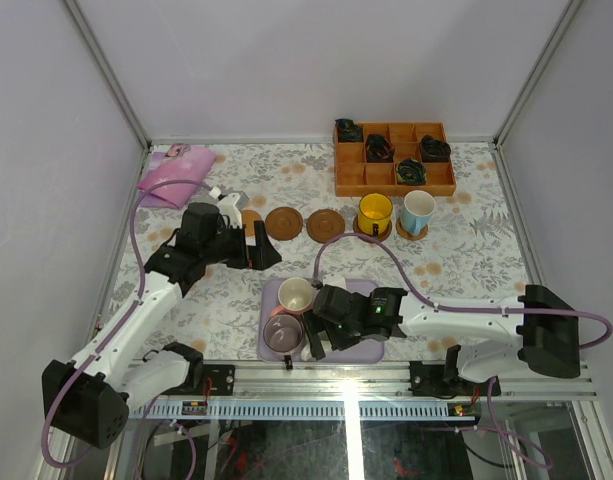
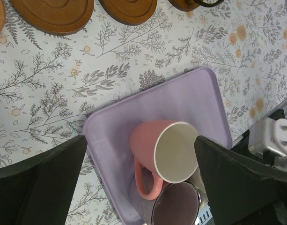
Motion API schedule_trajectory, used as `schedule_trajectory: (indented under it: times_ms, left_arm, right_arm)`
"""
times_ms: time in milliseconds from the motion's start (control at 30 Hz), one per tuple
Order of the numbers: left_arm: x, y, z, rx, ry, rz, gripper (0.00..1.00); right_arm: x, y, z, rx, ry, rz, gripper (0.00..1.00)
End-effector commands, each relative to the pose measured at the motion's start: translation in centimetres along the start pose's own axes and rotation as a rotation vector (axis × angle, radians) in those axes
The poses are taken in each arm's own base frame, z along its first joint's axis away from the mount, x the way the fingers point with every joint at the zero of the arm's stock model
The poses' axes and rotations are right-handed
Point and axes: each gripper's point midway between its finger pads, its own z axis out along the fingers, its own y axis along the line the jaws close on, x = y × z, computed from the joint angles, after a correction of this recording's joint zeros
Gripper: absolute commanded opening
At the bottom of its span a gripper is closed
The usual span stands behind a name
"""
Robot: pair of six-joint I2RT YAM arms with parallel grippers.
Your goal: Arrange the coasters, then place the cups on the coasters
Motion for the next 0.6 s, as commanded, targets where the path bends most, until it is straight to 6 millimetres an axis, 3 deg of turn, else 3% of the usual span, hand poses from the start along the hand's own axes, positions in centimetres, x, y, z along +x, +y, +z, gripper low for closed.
schedule_trajectory:
  times_ms: [0,133,367,567]
  left_arm:
    - [0.9,-0.1,0.0,-0.007,0.025,-0.012,0.98]
    - [1.0,-0.1,0.2,-0.006,0.033,-0.003,0.99]
    - [0.7,0.0,0.5,-0.012,0.032,-0.002,0.99]
    - [0.6,0.1,0.7,-0.013,0.031,-0.005,0.99]
  right_arm:
    - [-2.2,1.1,-1.5,-0.023,-0.102,0.055,0.99]
    - [-2.3,0.8,-1.6,-0.015,-0.118,0.069,0.99]
    - [-0.9,-1.4,-0.2,0.109,-0.050,0.053,0.99]
    - [-0.8,-3.4,-0.3,0.204,-0.067,0.065,0.99]
